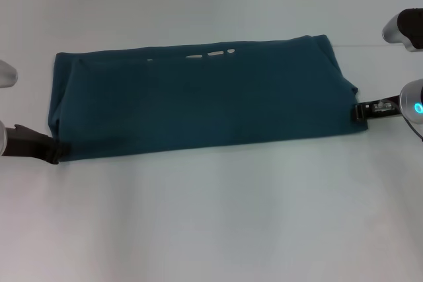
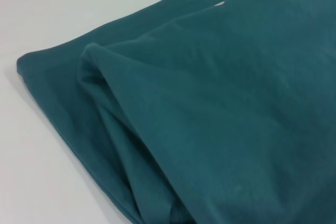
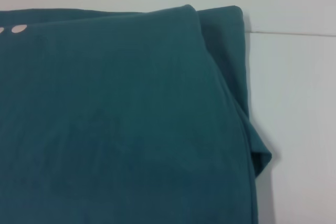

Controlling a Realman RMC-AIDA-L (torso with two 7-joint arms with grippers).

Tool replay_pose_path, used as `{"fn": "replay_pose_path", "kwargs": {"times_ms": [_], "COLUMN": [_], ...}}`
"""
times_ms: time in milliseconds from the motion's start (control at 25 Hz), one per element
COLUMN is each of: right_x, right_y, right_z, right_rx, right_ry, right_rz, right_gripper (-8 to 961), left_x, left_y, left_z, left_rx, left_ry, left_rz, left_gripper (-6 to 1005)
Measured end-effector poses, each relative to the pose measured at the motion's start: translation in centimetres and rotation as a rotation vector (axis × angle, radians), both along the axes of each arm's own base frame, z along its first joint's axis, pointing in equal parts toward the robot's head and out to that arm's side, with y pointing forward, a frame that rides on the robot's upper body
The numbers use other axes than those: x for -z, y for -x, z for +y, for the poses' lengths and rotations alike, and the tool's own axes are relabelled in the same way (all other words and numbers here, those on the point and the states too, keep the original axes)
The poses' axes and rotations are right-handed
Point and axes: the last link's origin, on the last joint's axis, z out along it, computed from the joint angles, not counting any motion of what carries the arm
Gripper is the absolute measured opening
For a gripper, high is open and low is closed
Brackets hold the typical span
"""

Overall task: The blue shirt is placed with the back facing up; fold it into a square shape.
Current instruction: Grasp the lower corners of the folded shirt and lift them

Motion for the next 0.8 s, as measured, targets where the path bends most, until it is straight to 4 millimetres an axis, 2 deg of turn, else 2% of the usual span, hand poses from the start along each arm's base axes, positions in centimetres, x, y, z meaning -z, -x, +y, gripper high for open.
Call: {"fn": "replay_pose_path", "kwargs": {"times_ms": [80,280,480,800], "right_x": [0.0,0.0,0.1,0.5], "right_y": [0.0,-0.1,-0.2,0.3], "right_z": [0.0,-0.1,-0.3,-1.7], "right_rx": [-0.002,-0.002,-0.002,-0.047], "right_ry": [-0.001,0.0,0.007,0.032], "right_rz": [-0.004,-0.009,-0.012,-0.024], "right_gripper": [342,137,15,16], "left_x": [0.0,0.0,0.0,0.1], "left_y": [0.0,0.0,0.2,0.4], "left_z": [0.0,0.0,-0.2,-0.8], "left_rx": [0.0,0.0,-0.005,-0.007], "left_ry": [0.0,-0.001,-0.001,-0.005], "left_rz": [0.0,0.001,0.001,-0.001], "left_gripper": [44,44,45,45]}}
